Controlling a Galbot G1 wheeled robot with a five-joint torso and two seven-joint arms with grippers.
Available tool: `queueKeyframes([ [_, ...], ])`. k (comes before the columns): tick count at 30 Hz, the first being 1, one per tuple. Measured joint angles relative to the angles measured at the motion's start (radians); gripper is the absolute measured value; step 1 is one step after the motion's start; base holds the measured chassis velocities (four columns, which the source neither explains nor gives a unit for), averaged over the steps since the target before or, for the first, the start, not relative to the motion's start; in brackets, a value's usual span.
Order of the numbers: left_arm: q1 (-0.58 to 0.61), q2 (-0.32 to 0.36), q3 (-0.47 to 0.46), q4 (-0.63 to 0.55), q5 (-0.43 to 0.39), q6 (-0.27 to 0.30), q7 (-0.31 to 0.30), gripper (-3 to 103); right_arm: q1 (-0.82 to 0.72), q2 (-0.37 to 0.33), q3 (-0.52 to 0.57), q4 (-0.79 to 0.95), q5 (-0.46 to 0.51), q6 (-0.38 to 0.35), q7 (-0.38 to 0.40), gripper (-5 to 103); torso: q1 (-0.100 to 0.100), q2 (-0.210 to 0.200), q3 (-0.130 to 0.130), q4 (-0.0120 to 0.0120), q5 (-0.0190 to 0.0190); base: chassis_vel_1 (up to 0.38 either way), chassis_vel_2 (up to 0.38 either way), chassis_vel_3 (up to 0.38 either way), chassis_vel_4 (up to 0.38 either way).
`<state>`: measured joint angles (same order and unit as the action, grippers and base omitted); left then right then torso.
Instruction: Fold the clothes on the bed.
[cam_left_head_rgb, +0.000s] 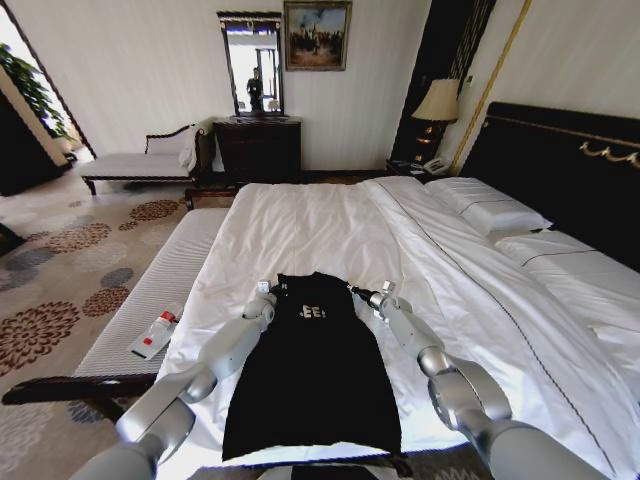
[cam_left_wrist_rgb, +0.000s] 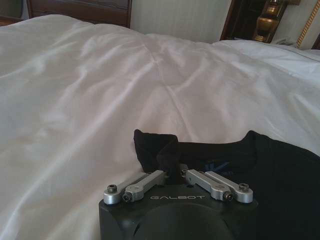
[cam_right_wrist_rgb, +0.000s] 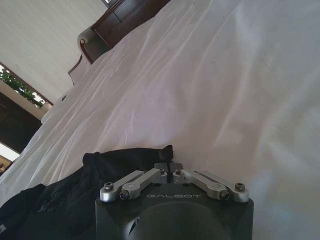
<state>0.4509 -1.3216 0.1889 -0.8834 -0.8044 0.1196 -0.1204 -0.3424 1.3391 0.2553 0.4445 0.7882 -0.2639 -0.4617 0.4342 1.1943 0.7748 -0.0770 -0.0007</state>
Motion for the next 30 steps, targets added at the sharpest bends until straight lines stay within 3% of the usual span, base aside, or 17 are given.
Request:
queueKeyframes([
  [8,-0.069,0.035,-0.033,-0.071,-0.069,-0.008,-0.015,1,-0.037,-0.086,-0.08,0.274,0.154,0.041,0.182,0,0.0,0.0,0.0,-0.0002,-0.0001,0.0,0.0,0.0,0.0],
  [17,-0.196,0.066,0.001,-0.032,-0.164,0.003,0.012,1,0.027,-0.183,-0.147,0.376,0.216,0.084,0.237,0,0.0,0.0,0.0,-0.0002,-0.0001,0.0,0.0,0.0,0.0],
  [25,-0.31,0.033,0.058,0.078,-0.197,-0.012,0.076,1,0.124,-0.166,-0.223,0.345,0.233,0.14,0.32,0,0.0,0.0,0.0,0.0002,0.0,0.0,0.0,0.0,0.0],
  [30,-0.359,0.01,0.093,0.138,-0.203,-0.031,0.088,1,0.163,-0.157,-0.253,0.319,0.235,0.121,0.327,0,0.0,0.0,0.0,0.0,-0.0001,0.0,0.0,0.0,0.0],
])
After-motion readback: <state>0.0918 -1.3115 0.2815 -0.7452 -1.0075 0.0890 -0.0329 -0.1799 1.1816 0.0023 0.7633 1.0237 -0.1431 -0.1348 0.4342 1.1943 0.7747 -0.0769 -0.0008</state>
